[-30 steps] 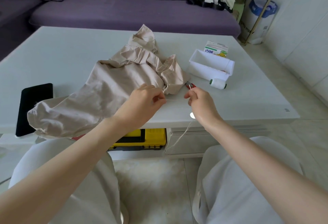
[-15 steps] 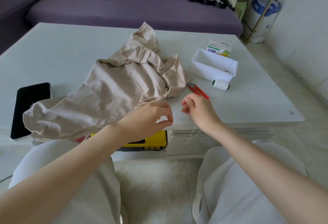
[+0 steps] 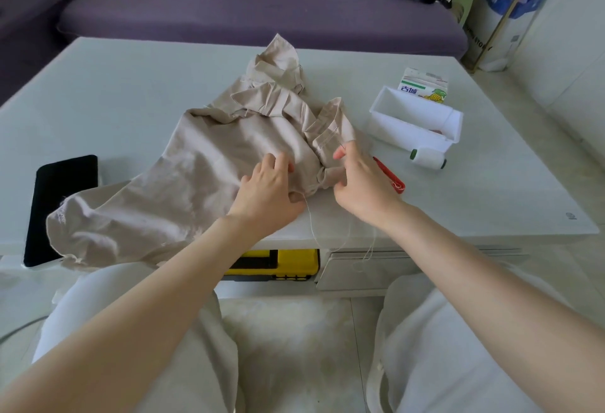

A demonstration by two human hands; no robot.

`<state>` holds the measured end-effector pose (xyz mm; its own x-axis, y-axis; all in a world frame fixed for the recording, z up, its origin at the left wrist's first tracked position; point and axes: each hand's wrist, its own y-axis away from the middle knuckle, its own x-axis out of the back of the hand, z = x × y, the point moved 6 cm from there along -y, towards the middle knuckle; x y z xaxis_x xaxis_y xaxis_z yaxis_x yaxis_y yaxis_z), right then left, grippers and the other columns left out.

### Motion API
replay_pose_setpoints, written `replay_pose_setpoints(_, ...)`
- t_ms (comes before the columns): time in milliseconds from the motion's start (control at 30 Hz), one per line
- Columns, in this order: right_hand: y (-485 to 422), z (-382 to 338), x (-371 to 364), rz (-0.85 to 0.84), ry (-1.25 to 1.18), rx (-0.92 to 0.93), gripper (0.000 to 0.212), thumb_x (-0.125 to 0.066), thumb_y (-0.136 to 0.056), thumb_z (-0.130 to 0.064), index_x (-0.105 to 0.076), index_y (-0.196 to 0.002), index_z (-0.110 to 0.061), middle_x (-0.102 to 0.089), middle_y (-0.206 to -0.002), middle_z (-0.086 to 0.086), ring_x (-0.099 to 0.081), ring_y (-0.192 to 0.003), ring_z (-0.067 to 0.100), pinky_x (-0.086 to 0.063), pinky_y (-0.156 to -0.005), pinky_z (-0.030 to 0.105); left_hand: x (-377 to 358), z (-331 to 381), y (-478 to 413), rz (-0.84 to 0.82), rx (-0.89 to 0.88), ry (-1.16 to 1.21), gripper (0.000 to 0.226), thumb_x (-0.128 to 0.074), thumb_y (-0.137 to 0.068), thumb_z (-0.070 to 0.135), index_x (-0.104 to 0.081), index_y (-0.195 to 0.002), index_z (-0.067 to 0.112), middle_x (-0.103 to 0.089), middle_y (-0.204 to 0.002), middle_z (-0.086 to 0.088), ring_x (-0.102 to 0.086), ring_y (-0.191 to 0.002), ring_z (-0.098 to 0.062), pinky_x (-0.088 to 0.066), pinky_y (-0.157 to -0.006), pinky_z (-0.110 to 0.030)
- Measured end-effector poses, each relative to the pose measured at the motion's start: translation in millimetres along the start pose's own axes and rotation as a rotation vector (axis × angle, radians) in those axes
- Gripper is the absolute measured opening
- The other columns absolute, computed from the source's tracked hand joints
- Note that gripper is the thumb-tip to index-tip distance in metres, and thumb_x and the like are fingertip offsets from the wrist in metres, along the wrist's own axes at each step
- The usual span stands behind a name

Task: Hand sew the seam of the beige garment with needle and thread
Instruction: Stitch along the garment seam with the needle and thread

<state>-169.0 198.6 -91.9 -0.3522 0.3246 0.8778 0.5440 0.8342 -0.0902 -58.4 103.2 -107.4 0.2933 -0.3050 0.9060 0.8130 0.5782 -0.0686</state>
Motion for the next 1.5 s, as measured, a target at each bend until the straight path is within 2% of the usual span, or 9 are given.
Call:
replay_pose_setpoints(200, -7.2, -9.4, -11.1, -0.073, 0.004, 0.097, 0.032, -0.054, -0.084, -0.001, -0.046, -0.113, -0.012, -0.043, -0.094, -0.006, -0.054, -0.078, 0.023, -0.046, -0.065, 0.038, 3.6, -4.1, -2.5, 0.013, 0.010, 0.056, 0.029, -0.054, -0.081, 0.004, -0.041, -0.106, 0.007, -0.040, -0.101, -0.004, -0.046, -0.086, -0.026, -0.030, -0.068, -0.030)
replay_pose_setpoints(400, -16.1, -0.1, 2.4, 0.079, -0.069, 0.045, 0.013, -0.053, -0.089, -0.003, -0.064, -0.095, -0.008, -0.037, -0.064, -0.017, -0.040, -0.061, 0.003, -0.032, -0.053, 0.013, 9.9, -6.3, -1.4, 0.067, -0.030, 0.116, 0.024, -0.051, -0.081, -0.006, -0.045, -0.099, 0.009, -0.050, -0.104, -0.008, -0.053, -0.085, -0.032, -0.045, -0.072, -0.042)
replay_pose_setpoints(500, -17.6, 8.2, 7.8, 0.111, -0.081, -0.005, 0.013, -0.053, -0.088, -0.005, -0.065, -0.093, -0.008, -0.036, -0.059, -0.015, -0.039, -0.058, -0.001, -0.028, -0.050, 0.016, 14.7, -6.8, -0.7, 0.095, -0.042, 0.155, 0.028, -0.050, -0.080, -0.012, -0.049, -0.101, 0.007, -0.049, -0.104, -0.008, -0.053, -0.085, -0.030, -0.046, -0.073, -0.046)
replay_pose_setpoints(733, -14.5, 11.6, 8.0, 0.095, -0.088, -0.057, 0.016, -0.052, -0.089, -0.005, -0.066, -0.095, -0.006, -0.037, -0.061, -0.015, -0.042, -0.064, 0.011, -0.027, -0.058, 0.023, 16.4, -0.8, 3.0, 0.111, -0.082, 0.149, 0.027, -0.070, -0.079, 0.019, -0.053, -0.099, 0.013, -0.048, -0.100, 0.001, -0.045, -0.078, -0.016, -0.032, -0.067, -0.025)
replay_pose_setpoints(900, -12.4, 9.9, 7.3, 0.102, -0.072, -0.050, 0.015, -0.052, -0.089, -0.005, -0.066, -0.095, -0.007, -0.037, -0.061, -0.014, -0.044, -0.072, 0.014, -0.031, -0.051, 0.007, 9.8, 2.4, 1.1, 0.179, -0.124, 0.167, 0.028, -0.075, -0.076, 0.026, -0.059, -0.093, 0.010, -0.049, -0.091, 0.000, -0.049, -0.084, -0.020, -0.040, -0.079, -0.033)
replay_pose_setpoints(1033, -11.5, 11.1, 5.9, 0.091, -0.074, -0.064, 0.015, -0.054, -0.089, -0.006, -0.066, -0.097, -0.007, -0.038, -0.063, -0.016, -0.045, -0.073, 0.015, -0.027, -0.052, 0.020, 9.5, 4.5, 0.3, 0.236, -0.149, 0.129, 0.016, -0.071, -0.079, 0.019, -0.062, -0.087, 0.008, -0.056, -0.088, -0.003, -0.052, -0.082, -0.025, -0.038, -0.077, -0.034)
replay_pose_setpoints(1100, -11.3, 11.4, 5.0, 0.064, -0.057, -0.065, 0.018, -0.053, -0.088, -0.005, -0.065, -0.102, -0.008, -0.041, -0.071, -0.015, -0.050, -0.079, 0.018, -0.029, -0.057, 0.020, 10.8, 6.0, 1.1, 0.257, -0.164, 0.126, 0.012, -0.070, -0.079, 0.015, -0.062, -0.085, 0.009, -0.058, -0.086, -0.002, -0.051, -0.080, -0.024, -0.035, -0.074, -0.032)
replay_pose_setpoints(1267, -9.9, 5.7, -0.4, -0.016, -0.053, -0.019, 0.042, -0.043, -0.095, -0.009, -0.042, -0.137, -0.007, -0.043, -0.126, 0.010, -0.045, -0.119, 0.025, -0.031, -0.097, 0.025, 13.4, 9.2, 5.4, 0.305, -0.208, 0.094, 0.013, -0.069, -0.073, 0.002, -0.061, -0.079, 0.011, -0.052, -0.077, 0.008, -0.045, -0.073, -0.018, -0.030, -0.070, -0.029)
replay_pose_setpoints(1500, -2.7, -12.5, 14.8, 0.211, -0.190, 0.192, 0.031, -0.048, -0.094, 0.004, -0.064, -0.119, -0.005, -0.067, -0.086, -0.001, -0.059, -0.090, 0.016, -0.033, -0.078, 0.009, 15.7, 10.7, 11.2, 0.334, -0.266, 0.014, 0.016, -0.075, -0.067, 0.002, -0.064, -0.075, 0.011, -0.056, -0.072, 0.002, -0.048, -0.065, -0.022, -0.029, -0.065, -0.029)
